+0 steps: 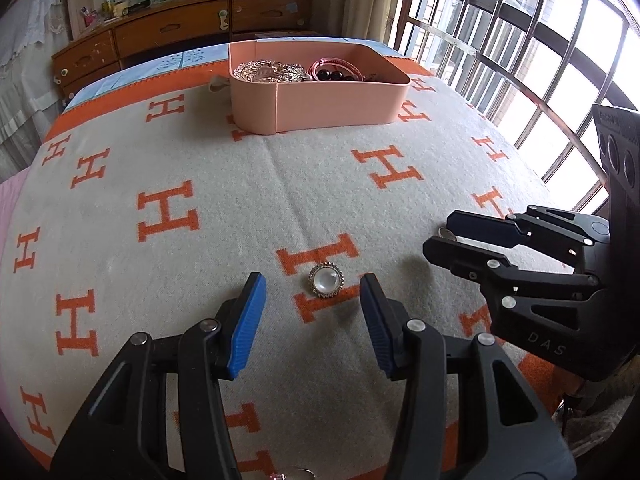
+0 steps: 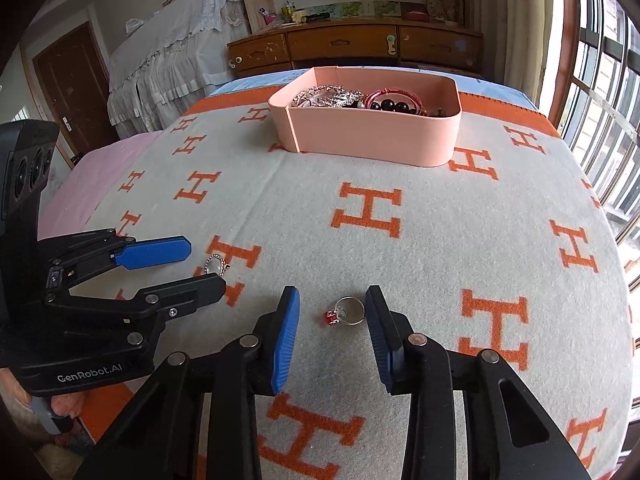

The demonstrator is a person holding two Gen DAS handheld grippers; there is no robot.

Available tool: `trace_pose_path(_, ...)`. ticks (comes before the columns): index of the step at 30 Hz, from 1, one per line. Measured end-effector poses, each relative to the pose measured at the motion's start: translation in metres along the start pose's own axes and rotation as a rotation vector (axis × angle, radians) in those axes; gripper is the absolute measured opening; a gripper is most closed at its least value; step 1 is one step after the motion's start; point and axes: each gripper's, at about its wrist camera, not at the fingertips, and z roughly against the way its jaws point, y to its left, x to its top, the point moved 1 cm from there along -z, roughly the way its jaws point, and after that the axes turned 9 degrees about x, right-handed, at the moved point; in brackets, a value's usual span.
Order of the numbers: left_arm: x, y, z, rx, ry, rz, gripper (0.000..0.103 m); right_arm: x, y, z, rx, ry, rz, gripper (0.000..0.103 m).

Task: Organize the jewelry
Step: 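Grasp the pearl stud earring with the left gripper while the right grasps the red-stone ring, then carry the pearl earring and red-stone ring into the pink tray and open both grippers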

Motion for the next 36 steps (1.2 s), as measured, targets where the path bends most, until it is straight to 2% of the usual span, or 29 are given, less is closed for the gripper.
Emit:
trace_pose_path(4, 0.000, -0.005, 0.000, -0.001, -0.008, -0.028, 0.032, -0.003, 0.001, 0.001, -0.021, 0.000, 0.019, 0.022)
trace_pose_path(6, 0.001, -0.007, 0.000, -0.015, -0.008, -0.034, 0.018, -0.004, 0.001, 0.002, -0.026, 0.000, 0.022, 0.022)
trace_pose_path(7, 0.001, -0.007, -0.001, -0.021, -0.007, -0.034, 0.016, -0.005, 0.002, 0.003, -0.026, -0.001, 0.022, 0.021)
trace_pose_path(15, 0.001, -0.009, 0.001, -0.034, -0.007, -0.034, 0.015, -0.008, 0.001, 0.009, -0.019, 0.001, 0.011, 0.021)
trace_pose_path(22, 0.016, -0.017, 0.017, -0.022, -0.046, -0.063, 0.015, 0.001, -0.001, 0.025, -0.014, -0.032, 0.005, 0.021)
trace_pose_path(28, 0.066, -0.023, 0.041, -0.014, -0.128, -0.100, 0.015, 0.041, -0.013, 0.051, -0.016, -0.106, -0.005, 0.021)
trace_pose_path(33, 0.131, -0.026, 0.053, 0.016, -0.198, -0.123, 0.015, 0.100, -0.040, 0.074, 0.003, -0.194, -0.055, 0.021)
trace_pose_path(36, 0.172, -0.022, 0.045, 0.009, -0.200, -0.100, 0.015, 0.137, -0.059, 0.076, 0.027, -0.219, -0.094, 0.021)
